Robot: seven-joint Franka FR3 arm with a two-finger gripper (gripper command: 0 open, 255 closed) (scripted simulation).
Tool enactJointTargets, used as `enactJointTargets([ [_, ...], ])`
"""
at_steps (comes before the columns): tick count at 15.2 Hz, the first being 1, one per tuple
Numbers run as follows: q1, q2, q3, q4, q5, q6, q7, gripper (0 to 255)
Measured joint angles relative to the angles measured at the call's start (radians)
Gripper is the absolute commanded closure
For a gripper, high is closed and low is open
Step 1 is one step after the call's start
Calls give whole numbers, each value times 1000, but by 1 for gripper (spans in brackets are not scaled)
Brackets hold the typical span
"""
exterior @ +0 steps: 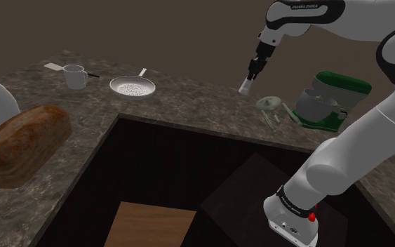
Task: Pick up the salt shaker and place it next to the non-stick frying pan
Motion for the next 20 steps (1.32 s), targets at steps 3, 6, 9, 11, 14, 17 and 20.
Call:
enactJointTargets([
  [3, 25, 36, 27, 24, 20, 12, 45, 255],
  [6, 52, 84, 56, 53, 42, 29, 92, 255],
  [9, 80, 134, 85, 104, 63, 29, 144, 255],
  [11, 99, 172, 103, 129, 77, 43, 176, 255],
  [14, 122, 240, 127, 196, 99, 44, 219, 255],
  [17, 145, 314, 149, 277, 119, 39, 262, 255],
  [20, 167, 390, 172, 364, 135, 30, 309, 255],
])
